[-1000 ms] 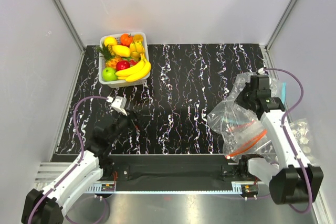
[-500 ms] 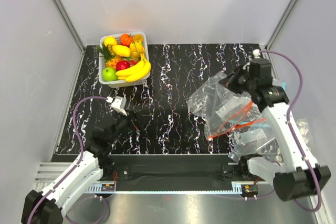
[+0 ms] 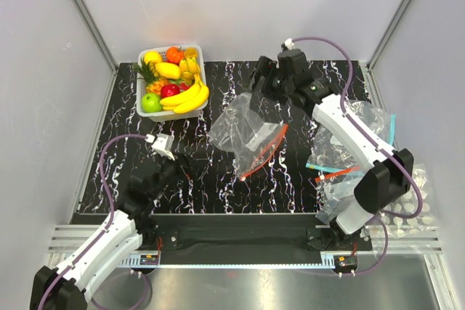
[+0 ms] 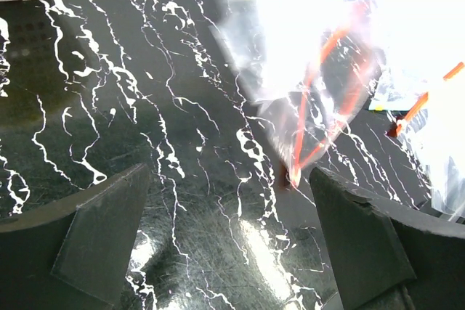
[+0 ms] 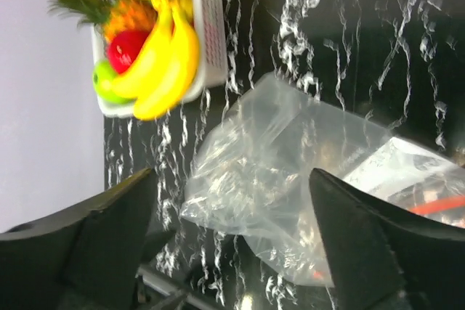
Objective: Place the food in the zip-top bag and seal the zipper
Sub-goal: Place the zipper food storage bag at the center of the board, then pick up the zipper food storage bag at the center of the board.
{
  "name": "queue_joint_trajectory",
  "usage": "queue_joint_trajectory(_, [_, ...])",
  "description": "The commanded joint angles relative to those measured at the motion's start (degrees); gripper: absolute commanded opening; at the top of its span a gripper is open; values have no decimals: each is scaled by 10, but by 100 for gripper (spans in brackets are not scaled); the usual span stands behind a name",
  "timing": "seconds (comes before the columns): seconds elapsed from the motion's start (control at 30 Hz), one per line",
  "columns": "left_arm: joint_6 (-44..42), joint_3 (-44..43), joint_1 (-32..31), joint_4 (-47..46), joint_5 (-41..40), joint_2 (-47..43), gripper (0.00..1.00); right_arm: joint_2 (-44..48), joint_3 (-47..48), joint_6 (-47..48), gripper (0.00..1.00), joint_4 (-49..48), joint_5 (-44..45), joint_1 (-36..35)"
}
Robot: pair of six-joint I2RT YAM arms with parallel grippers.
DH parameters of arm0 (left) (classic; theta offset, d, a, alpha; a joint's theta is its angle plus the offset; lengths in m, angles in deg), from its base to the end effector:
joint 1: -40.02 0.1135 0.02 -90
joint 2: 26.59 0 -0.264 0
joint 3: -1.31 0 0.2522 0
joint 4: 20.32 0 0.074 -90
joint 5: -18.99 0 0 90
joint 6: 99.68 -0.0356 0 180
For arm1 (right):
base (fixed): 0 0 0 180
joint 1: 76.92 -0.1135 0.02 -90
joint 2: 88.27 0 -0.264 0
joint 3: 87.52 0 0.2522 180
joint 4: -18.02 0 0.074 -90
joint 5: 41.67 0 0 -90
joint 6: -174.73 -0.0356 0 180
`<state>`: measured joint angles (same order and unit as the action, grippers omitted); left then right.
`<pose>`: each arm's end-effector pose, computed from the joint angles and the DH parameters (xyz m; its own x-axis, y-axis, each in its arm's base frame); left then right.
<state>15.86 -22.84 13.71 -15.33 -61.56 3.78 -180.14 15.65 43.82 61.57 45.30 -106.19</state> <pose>0.1318 -0.0717 0.1984 -0.4080 -0.2727 -0.8713 0.4496 0.7706 -0.4517 0.3206 0.1818 0.3683 -0.6971 0.3590 -0.6207 -0.0936 0.8127 0.5752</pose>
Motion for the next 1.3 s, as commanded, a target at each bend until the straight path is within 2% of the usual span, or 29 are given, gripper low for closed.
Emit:
queue_joint_trajectory(0.0, [-9, -27, -2, -14, -14, 0, 99, -4, 70, 63, 100, 18, 62, -21])
queue_joint_trajectory(0.07, [-9, -28, -2, -14, -15, 0, 99, 27, 46, 91, 100, 6, 73, -23])
queue_joint_trajectory(0.17, [-8, -30, -2, -15, -13, 3, 99, 92, -40, 124, 100, -30, 93, -23])
queue_joint_trajectory(0.3, [-7, -31, -3, -14, -12, 3, 99, 178, -196, 143, 98, -74, 161, -23])
queue_joint_trajectory(0.33, [-7, -30, -2, -14, -10, 2, 99, 207, -221, 144, 92, -84, 173, -21])
queue_joint_trajectory(0.37, [-6, -31, -3, -14, -10, 0, 99, 221, -245, 140, 78, -102, 193, -21])
queue_joint_trajectory(0.47, [-10, -28, -4, -24, -14, 0, 99, 253, -323, 149, 67, -149, 156, -19])
queue_joint_trajectory(0.57, [-12, -44, -16, -19, -52, 41, 99, 263, -384, 145, 67, -190, 136, -20])
queue_joint_trajectory(0.6, [-16, -55, -20, -12, -58, 56, 99, 264, -414, 142, 60, -203, 138, -19])
queue_joint_trajectory(0.73, [-22, -122, -83, 17, -108, 130, 97, 264, -486, 141, 54, -285, 117, -19])
queue_joint_trajectory(0.8, [-29, -146, -123, 38, -168, 148, 96, 263, -522, 149, 51, -348, 100, -19])
queue_joint_trajectory(0.83, [-42, -172, -171, 46, -192, 167, 95, 263, -532, 152, 51, -364, 96, -19])
queue_joint_trajectory(0.87, [-49, -186, -195, 62, -243, 179, 95, 263, -542, 159, 50, -392, 94, -19])
queue_joint_trajectory(0.93, [-69, -233, -259, 81, -289, 207, 94, 261, -565, 160, 47, -415, 94, -19])
queue_joint_trajectory(1.1, [-90, -343, -338, 181, -412, 342, 88, 277, -617, 137, 46, -482, 70, -19])
queue_joint_trajectory(1.17, [-98, -401, -353, 227, -446, 409, 81, 299, -633, 137, 48, -493, 80, -19])
queue_joint_trajectory(1.23, [-110, -454, -358, 252, -451, 472, 69, 325, -644, 137, 48, -494, 93, -19])
queue_joint_trajectory(1.27, [-112, -470, -359, 274, -462, 492, 67, 334, -650, 138, 48, -493, 114, -19])
